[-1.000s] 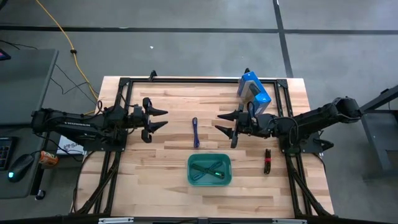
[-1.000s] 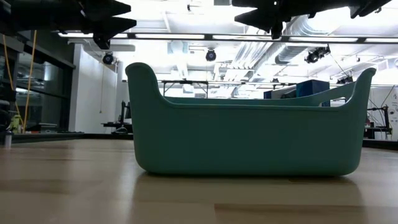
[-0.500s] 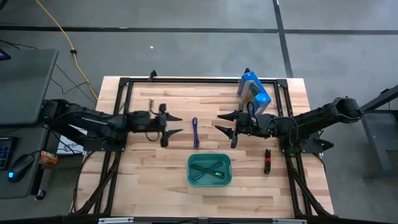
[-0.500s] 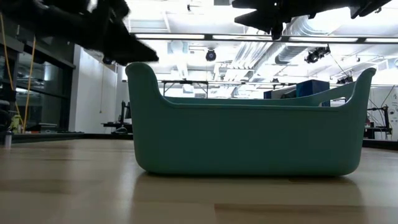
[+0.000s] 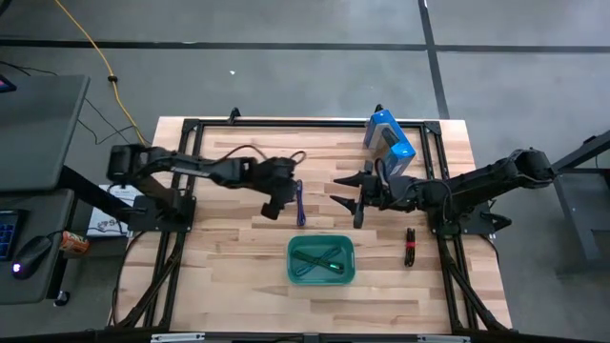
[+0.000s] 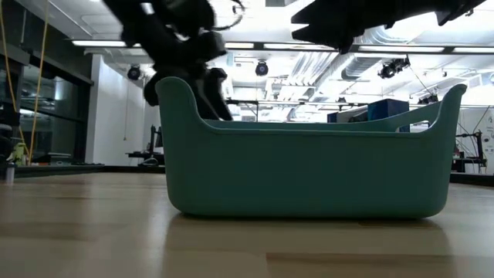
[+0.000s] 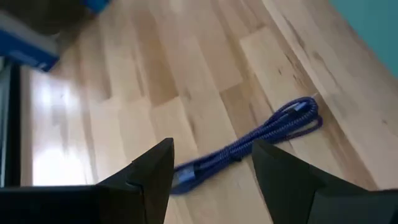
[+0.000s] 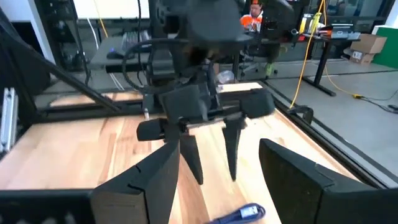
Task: Pick and place USB-C Cables
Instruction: Put the black violet charger cable into the green bin
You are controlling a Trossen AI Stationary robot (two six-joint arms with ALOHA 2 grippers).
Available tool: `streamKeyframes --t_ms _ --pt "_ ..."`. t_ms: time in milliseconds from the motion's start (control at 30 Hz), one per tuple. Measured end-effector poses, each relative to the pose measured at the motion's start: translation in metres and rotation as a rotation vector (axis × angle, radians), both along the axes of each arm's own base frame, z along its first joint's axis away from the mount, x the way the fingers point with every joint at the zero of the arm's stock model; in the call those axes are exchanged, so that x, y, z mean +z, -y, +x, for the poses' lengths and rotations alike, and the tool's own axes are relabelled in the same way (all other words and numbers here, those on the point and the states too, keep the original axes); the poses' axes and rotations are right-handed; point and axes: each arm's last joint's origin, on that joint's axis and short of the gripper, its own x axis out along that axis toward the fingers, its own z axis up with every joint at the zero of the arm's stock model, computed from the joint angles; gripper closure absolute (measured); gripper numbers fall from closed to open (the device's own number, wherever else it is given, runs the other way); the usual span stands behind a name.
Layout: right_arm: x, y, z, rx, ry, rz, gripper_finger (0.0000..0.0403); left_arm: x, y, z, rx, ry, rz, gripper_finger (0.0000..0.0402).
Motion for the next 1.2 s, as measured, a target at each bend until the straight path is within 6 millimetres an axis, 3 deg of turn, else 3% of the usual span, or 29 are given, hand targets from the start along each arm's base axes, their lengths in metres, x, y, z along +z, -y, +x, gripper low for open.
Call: streamKeyframes --t_ms 167,367,600,933,1200 --pt "-0.004 0.0 -0.001 0.006 -0.041 -0.018 0.019 -0.011 -0.007 0.025 -0.088 -0.191 0.036 0.0204" --pt "-0.005 0.0 -0.001 0.02 -0.071 -0.11 0.019 -0.03 -0.014 0.045 -0.214 -0.396 0.224 0.0204" --pt "-0.006 0.0 -0.001 0.027 -0.094 -0.147 0.019 -0.047 -0.012 0.049 -0.37 -0.586 0.378 0.0204" --pt "-0.007 0.0 -0.001 0.028 -0.101 -0.148 0.019 -0.051 -0.004 0.06 -0.487 -0.545 0.468 0.0204" --pt "-0.007 0.0 -0.001 0.025 -0.1 -0.125 0.019 -0.058 0.004 0.055 -0.649 -0.556 0.439 0.0204"
